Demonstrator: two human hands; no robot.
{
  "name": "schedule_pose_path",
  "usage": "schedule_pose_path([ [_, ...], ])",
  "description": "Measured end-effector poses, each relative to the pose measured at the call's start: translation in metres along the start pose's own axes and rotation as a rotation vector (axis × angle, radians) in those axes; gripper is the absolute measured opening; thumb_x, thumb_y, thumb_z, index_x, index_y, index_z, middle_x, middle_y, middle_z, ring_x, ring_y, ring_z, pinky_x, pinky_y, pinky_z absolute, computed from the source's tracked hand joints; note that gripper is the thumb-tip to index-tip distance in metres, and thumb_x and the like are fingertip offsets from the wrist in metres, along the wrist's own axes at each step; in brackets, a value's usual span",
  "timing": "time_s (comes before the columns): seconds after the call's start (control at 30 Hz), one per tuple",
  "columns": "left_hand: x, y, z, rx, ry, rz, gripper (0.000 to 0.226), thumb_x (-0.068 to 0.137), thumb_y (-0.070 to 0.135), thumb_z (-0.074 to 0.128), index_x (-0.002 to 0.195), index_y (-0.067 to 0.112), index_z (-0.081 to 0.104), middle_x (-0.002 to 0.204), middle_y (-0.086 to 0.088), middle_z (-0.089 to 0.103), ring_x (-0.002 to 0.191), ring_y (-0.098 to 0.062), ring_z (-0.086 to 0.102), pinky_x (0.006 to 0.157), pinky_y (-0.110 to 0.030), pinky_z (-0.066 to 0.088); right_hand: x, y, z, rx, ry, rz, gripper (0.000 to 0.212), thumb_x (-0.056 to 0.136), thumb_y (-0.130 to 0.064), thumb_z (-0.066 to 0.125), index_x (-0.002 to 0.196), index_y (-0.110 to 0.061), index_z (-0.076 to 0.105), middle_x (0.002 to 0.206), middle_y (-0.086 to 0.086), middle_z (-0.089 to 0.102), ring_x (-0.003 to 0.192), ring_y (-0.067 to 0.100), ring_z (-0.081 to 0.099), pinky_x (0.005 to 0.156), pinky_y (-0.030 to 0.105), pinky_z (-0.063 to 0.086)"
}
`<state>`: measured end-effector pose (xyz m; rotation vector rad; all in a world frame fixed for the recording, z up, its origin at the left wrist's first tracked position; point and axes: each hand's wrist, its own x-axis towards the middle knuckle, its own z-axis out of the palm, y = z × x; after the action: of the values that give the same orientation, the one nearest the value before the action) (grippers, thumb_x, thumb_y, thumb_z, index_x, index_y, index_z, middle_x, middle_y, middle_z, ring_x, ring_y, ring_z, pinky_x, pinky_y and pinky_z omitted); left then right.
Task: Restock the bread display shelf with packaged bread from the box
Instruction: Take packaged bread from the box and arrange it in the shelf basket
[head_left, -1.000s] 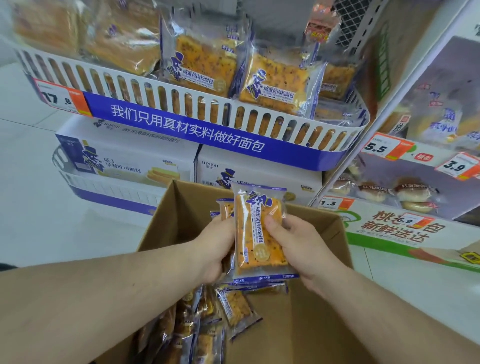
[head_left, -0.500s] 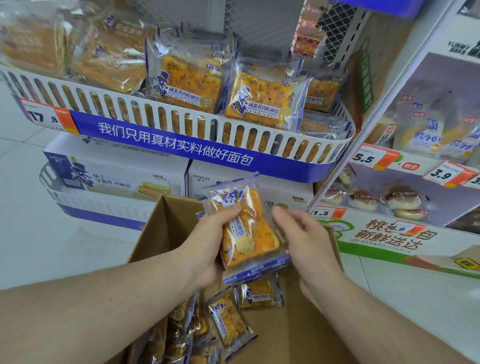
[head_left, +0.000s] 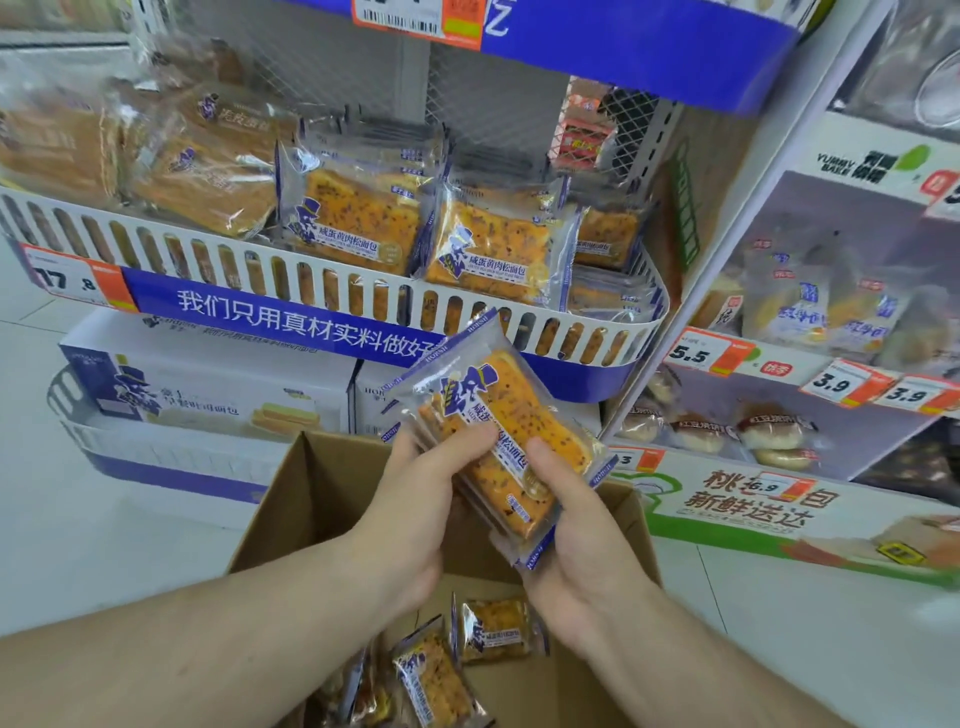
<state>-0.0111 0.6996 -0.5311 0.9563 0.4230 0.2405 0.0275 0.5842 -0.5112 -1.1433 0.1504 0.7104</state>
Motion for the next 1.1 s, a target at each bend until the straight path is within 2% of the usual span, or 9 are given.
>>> schedule_pose_path([
  [0.2, -0.004, 0.017, 0.011, 0.139, -0.097, 0.094, 0.072, 0.059, 0.033, 0.081, 0.126, 0.029, 0.053, 0.112, 0.003, 0.073, 0.103, -0.017, 0.070, 0.091, -0.037, 0.052, 0.000, -0.024, -0.006, 0.085, -0.072, -0.022, 0.047, 0.072, -0.025, 0.069, 0.118, -0.015, 0.065, 0.106, 0.014, 0.076, 0.099, 0.031, 0.072, 0.087, 0.045, 0.054],
  [0.4, -0.003, 0.046, 0.033, 0.209, -0.051, 0.256, 0.070, 0.063, 0.032, 0.089, 0.121, 0.036, 0.049, 0.112, 0.004, 0.069, 0.101, -0.011, 0.069, 0.078, -0.026, 0.057, 0.007, -0.048, -0.014, 0.163, -0.148, -0.025, 0.083, 0.044, -0.027, 0.093, 0.121, -0.011, 0.066, 0.111, 0.021, 0.073, 0.088, 0.034, 0.074, 0.073, 0.040, 0.057],
  [0.57, 0.021, 0.065, 0.061, 0.314, -0.068, 0.255, 0.044, 0.073, 0.030, 0.080, 0.110, 0.030, 0.057, 0.110, 0.000, 0.069, 0.100, -0.015, 0.068, 0.079, -0.028, 0.053, 0.013, -0.079, -0.029, 0.141, -0.117, -0.112, 0.051, 0.066, -0.028, 0.071, 0.114, -0.011, 0.066, 0.096, 0.017, 0.076, 0.075, 0.029, 0.074, 0.059, 0.030, 0.057],
  [0.67, 0.044, 0.072, 0.075, 0.436, -0.093, 0.211, 0.045, 0.077, 0.036, 0.080, 0.115, 0.024, 0.058, 0.111, -0.002, 0.069, 0.102, -0.018, 0.066, 0.090, -0.035, 0.052, 0.021, -0.098, -0.034, 0.102, -0.055, -0.169, 0.050, 0.067, -0.029, 0.071, 0.114, -0.011, 0.065, 0.097, 0.017, 0.076, 0.082, 0.031, 0.073, 0.062, 0.032, 0.055],
  [0.77, 0.065, 0.080, 0.092, 0.593, -0.101, 0.236, 0.050, 0.081, 0.041, 0.076, 0.123, 0.025, 0.054, 0.117, 0.006, 0.062, 0.104, -0.011, 0.060, 0.086, -0.029, 0.049, 0.034, -0.124, -0.041, 0.065, 0.013, -0.235, 0.033, 0.081, -0.025, 0.068, 0.110, -0.011, 0.064, 0.088, 0.014, 0.077, 0.083, 0.030, 0.070, 0.062, 0.033, 0.053],
  [0.83, 0.076, 0.084, 0.101, 0.751, -0.060, 0.367, 0.051, 0.084, 0.037, 0.074, 0.127, 0.027, 0.049, 0.123, 0.009, 0.055, 0.108, -0.009, 0.055, 0.086, -0.027, 0.046, 0.049, -0.147, -0.047, 0.023, 0.093, -0.335, 0.032, 0.084, -0.023, 0.069, 0.113, -0.012, 0.064, 0.091, 0.012, 0.077, 0.082, 0.029, 0.072, 0.060, 0.033, 0.055],
  [0.93, 0.090, 0.093, 0.106, 1.138, 0.053, 0.687, 0.052, 0.084, 0.037, 0.072, 0.128, 0.028, 0.046, 0.127, 0.007, 0.045, 0.113, -0.009, 0.048, 0.092, -0.028, 0.046, 0.068, -0.179, -0.054, -0.063, 0.209, -0.518, 0.053, 0.072, -0.017, 0.082, 0.119, -0.008, 0.061, 0.092, 0.013, 0.077, 0.072, 0.026, 0.075, 0.054, 0.034, 0.057],
  [1.0, 0.104, 0.104, 0.107, 1.416, 0.112, 0.895, 0.052, 0.083, 0.041, 0.070, 0.128, 0.026, 0.049, 0.127, 0.006, 0.043, 0.114, -0.011, 0.046, 0.092, -0.028, 0.044, 0.079, -0.196, -0.056, -0.128, 0.282, -0.649, 0.048, 0.073, -0.005, 0.082, 0.115, -0.008, 0.060, 0.089, 0.013, 0.076, 0.063, 0.023, 0.074, 0.053, 0.036, 0.058],
  [1.1, 0.131, 0.125, 0.112, 1.677, 0.162, 0.987, 0.059, 0.080, 0.053, 0.064, 0.130, 0.026, 0.048, 0.130, 0.002, 0.045, 0.122, -0.018, 0.045, 0.101, -0.039, 0.039, 0.098, -0.216, -0.055, -0.271, 0.333, -0.755, 0.051, 0.063, -0.008, 0.089, 0.105, -0.014, 0.060, 0.101, 0.015, 0.074, 0.079, 0.027, 0.075, 0.070, 0.045, 0.062],
])
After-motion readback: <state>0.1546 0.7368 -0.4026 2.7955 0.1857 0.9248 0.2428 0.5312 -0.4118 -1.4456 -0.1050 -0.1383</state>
